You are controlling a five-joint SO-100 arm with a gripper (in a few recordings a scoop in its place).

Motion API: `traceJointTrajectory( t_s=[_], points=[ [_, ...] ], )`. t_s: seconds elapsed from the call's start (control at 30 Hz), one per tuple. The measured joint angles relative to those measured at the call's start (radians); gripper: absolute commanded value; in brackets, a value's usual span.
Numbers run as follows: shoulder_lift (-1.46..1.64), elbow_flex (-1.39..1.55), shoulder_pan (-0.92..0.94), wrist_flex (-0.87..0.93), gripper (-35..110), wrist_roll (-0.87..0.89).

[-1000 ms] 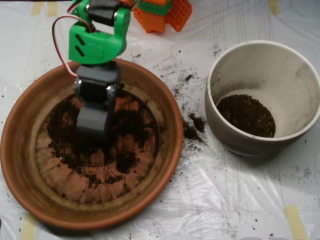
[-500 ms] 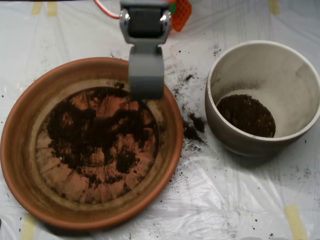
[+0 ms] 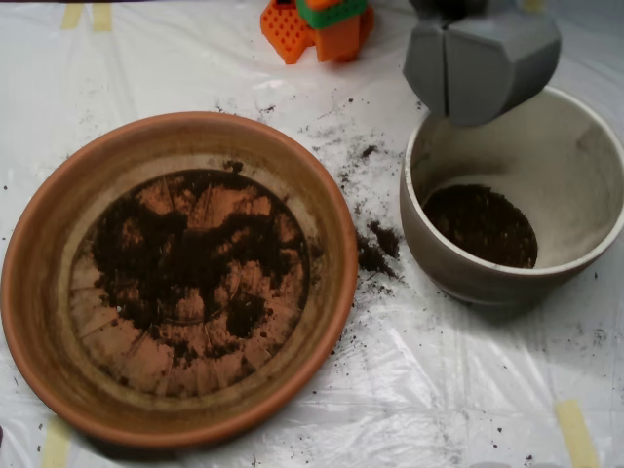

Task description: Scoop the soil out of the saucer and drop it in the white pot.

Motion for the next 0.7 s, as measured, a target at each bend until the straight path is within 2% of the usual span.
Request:
traceJointTrajectory(
  t_s=[0.07,0.27,0.53,0.7],
  points=[
    [-0.048,-0.006,-0.011,0.025,27,-0.020],
    [-0.095,-0.008,-0.009,0.029,37,-0.031],
    [-0.101,-0.008,0.071,0.031,35,0.137],
    [-0.054,0.058,0.202,-0.026,37,0.147]
  ],
)
